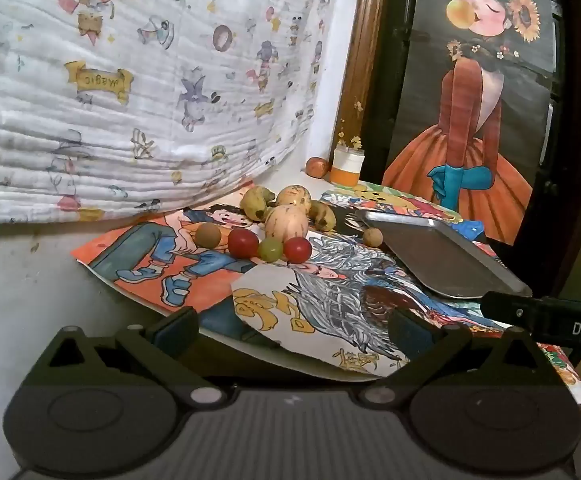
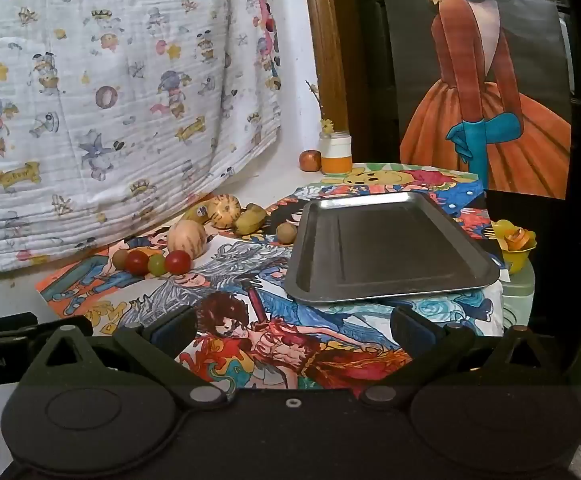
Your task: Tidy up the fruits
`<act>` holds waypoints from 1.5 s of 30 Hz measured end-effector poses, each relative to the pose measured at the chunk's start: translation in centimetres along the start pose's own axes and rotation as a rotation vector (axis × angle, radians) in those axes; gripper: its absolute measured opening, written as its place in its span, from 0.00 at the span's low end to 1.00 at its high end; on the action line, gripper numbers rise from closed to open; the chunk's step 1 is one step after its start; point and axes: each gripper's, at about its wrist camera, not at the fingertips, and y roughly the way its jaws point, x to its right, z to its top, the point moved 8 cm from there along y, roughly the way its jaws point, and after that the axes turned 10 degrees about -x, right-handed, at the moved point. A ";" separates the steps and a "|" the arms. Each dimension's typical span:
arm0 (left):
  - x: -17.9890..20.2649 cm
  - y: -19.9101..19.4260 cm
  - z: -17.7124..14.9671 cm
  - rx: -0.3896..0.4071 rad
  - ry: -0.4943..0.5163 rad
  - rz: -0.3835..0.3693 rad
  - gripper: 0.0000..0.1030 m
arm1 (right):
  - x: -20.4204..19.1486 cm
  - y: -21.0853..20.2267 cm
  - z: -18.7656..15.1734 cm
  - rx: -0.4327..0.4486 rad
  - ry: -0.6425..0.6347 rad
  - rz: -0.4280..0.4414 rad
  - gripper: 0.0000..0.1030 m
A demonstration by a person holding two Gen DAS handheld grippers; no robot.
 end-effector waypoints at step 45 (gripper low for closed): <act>0.0 0.2 -0.4 -0.024 0.006 -0.001 1.00 | 0.1 0.1 -0.4 -0.007 0.010 0.005 1.00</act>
